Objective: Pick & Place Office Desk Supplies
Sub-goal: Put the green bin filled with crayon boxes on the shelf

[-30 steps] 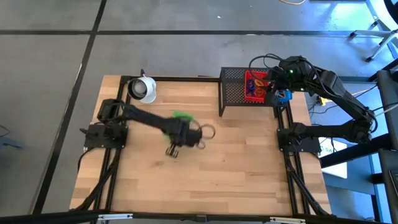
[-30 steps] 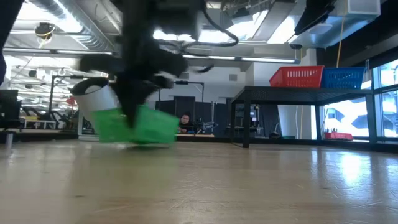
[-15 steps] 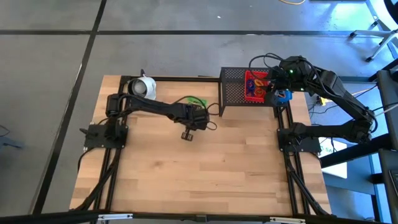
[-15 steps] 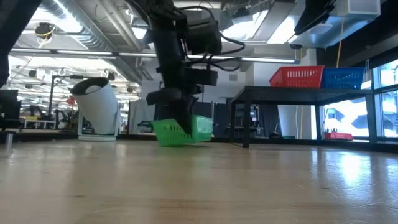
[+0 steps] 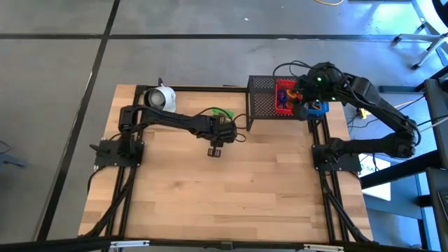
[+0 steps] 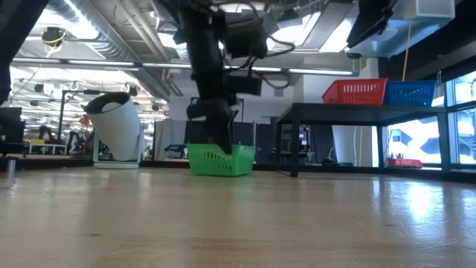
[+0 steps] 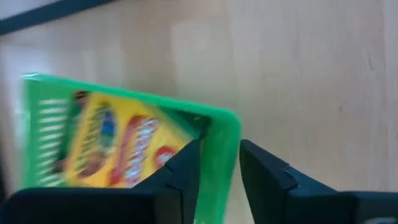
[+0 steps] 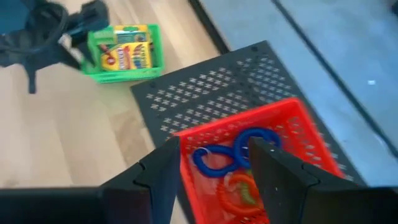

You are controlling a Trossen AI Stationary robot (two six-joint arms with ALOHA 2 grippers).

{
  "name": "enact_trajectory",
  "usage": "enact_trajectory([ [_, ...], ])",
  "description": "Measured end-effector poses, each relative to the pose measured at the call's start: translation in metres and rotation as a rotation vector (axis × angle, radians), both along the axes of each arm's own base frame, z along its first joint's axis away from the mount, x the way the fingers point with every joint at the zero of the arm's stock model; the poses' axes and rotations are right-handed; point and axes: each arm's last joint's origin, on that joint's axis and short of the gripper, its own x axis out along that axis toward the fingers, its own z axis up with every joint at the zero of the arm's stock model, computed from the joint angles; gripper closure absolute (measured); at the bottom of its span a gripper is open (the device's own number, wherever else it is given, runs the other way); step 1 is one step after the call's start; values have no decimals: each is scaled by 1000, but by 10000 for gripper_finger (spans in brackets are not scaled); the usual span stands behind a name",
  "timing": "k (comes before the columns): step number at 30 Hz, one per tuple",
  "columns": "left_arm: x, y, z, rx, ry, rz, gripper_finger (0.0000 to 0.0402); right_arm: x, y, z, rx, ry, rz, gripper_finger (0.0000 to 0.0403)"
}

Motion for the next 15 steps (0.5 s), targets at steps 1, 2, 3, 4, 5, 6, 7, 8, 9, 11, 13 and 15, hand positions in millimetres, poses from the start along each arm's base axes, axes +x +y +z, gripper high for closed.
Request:
enact_trajectory([
  [1,0,0,8,11,10,7,292,3,-1,-1,17,0,9,214],
  [2,-1,-1,17,25,29,8,288,6,-2,-3,37,-6,9,214],
  [3,-1,-1,26,39,41,6,284,10,-3,-4,53,-10,6,214],
  [4,-1,0,33,45,64,6,282,14,-4,-6,67,-14,1,214],
  [5,-4,0,38,43,99,5,281,18,-5,-7,75,-15,-2,214],
  [6,-8,1,43,32,144,8,281,22,-5,-8,80,-17,-4,214],
  [7,-12,1,47,12,179,12,281,26,-5,-10,79,-17,0,214],
  [8,-15,3,51,-14,184,14,283,31,-5,-10,79,-21,5,214],
  [9,-19,3,55,-54,186,18,286,35,-4,-12,79,-23,9,214],
  [11,-28,6,62,-150,180,32,294,46,-1,-14,83,-31,23,214],
  [13,-34,11,70,-217,143,49,305,58,4,-18,101,-38,42,214],
  [15,-43,17,79,-230,96,75,318,72,9,-22,111,-51,69,214],
])
